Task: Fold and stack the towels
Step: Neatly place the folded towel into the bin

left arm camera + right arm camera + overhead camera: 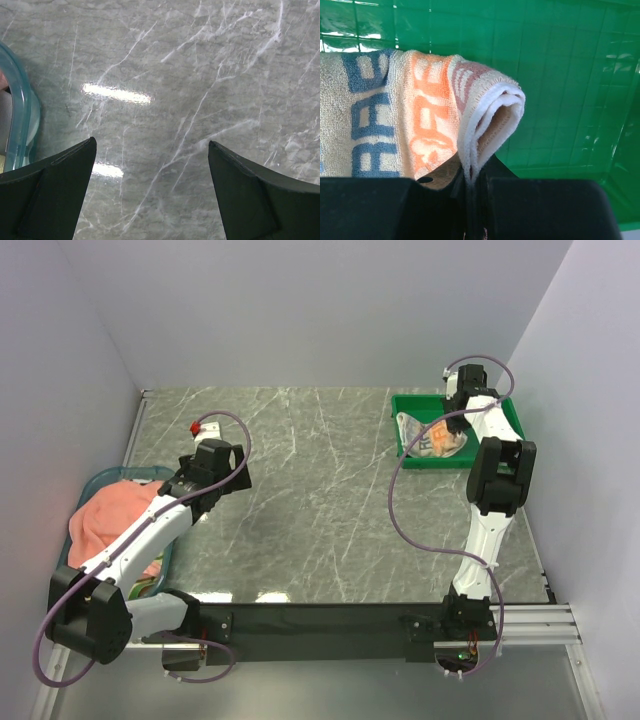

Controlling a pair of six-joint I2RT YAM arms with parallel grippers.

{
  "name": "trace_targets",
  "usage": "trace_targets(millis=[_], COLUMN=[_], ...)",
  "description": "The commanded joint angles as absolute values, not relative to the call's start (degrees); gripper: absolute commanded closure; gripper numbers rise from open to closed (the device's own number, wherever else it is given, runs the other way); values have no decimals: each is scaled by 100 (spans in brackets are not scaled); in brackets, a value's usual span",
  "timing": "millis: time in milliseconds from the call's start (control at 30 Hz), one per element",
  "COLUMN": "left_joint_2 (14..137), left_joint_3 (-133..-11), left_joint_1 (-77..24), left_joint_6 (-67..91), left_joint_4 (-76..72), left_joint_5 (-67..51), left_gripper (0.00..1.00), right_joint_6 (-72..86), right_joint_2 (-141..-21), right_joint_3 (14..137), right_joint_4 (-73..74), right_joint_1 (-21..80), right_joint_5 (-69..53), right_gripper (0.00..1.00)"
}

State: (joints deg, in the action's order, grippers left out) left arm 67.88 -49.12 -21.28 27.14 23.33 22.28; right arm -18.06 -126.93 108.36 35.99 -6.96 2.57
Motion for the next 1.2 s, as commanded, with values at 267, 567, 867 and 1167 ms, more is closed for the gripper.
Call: trace_targets(millis=[267,567,867,1167], left_joint_2=[6820,6847,6847,6847], left_joint_3=[-4957,-4957,-4957,-4957], left_joint_1=[-2109,-2109,-2109,-2109], left_joint_6=[2689,2689,2689,2689], left_joint_4=[2136,2136,2118,2118], left_joint_5=[2171,2145,2092,2066], left_gripper=[1,1,1,0], right_joint_6=[-2039,-2057,-2101,-2118], right_joint_2=[-12586,-12577,-12612,-12648], right_joint_3=[10846,10890,10960,10925], right_joint_4=[3489,3472,3305,3182], right_joint_1=[-738,-721,-616,-580], right_joint_5=[791,1037,1002,1221], right_gripper=[100,100,96,95])
